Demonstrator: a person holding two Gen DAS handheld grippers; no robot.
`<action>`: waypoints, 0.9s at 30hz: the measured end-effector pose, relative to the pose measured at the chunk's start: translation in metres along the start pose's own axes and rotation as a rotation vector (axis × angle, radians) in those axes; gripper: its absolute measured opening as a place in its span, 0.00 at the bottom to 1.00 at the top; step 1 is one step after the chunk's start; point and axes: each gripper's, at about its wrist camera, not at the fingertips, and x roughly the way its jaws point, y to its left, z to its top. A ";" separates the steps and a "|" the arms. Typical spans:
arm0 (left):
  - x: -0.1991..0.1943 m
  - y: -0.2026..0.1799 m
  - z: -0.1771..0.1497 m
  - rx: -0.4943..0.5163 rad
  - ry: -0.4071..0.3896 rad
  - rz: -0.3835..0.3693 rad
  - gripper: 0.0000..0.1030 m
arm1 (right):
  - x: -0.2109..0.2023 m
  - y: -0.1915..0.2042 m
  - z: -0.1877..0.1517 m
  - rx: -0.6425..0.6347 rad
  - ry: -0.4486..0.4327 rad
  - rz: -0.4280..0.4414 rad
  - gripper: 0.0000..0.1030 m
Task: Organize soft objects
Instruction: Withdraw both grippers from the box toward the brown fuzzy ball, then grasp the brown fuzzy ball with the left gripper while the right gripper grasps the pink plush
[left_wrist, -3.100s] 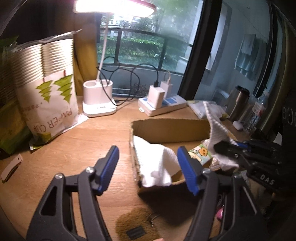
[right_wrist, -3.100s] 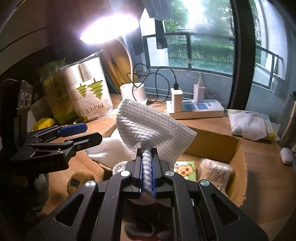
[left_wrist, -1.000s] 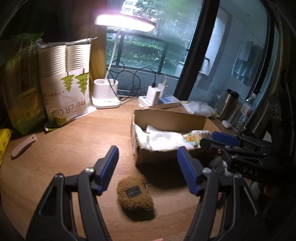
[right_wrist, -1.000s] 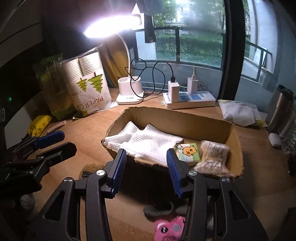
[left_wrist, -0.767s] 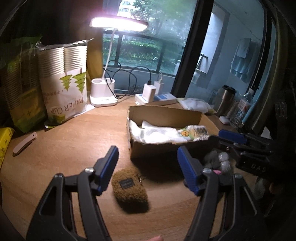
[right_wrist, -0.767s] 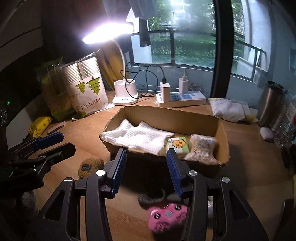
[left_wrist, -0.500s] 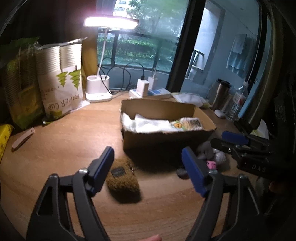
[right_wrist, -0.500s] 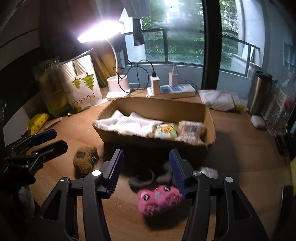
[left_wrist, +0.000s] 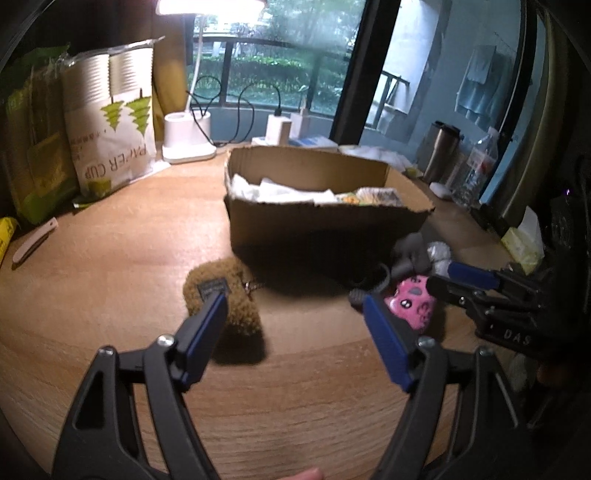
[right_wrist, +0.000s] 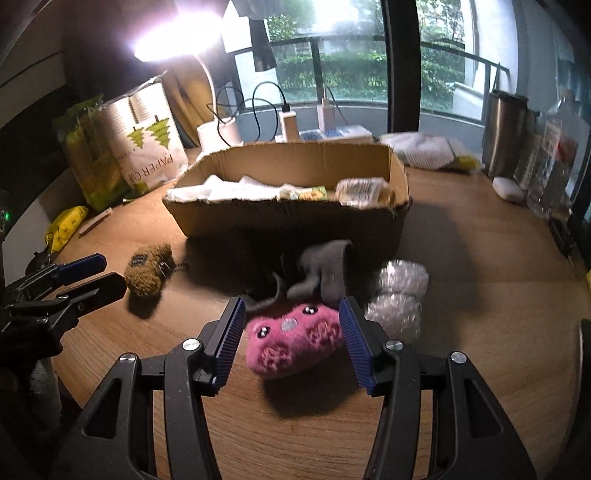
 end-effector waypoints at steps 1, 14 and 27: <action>0.003 0.000 -0.002 -0.001 0.008 0.005 0.75 | 0.003 -0.001 -0.003 0.002 0.007 0.003 0.54; 0.028 0.022 -0.004 -0.022 0.062 0.080 0.75 | 0.029 -0.003 -0.012 0.006 0.050 0.008 0.65; 0.059 0.042 0.009 0.003 0.089 0.143 0.75 | 0.041 -0.003 -0.016 -0.018 0.083 -0.031 0.69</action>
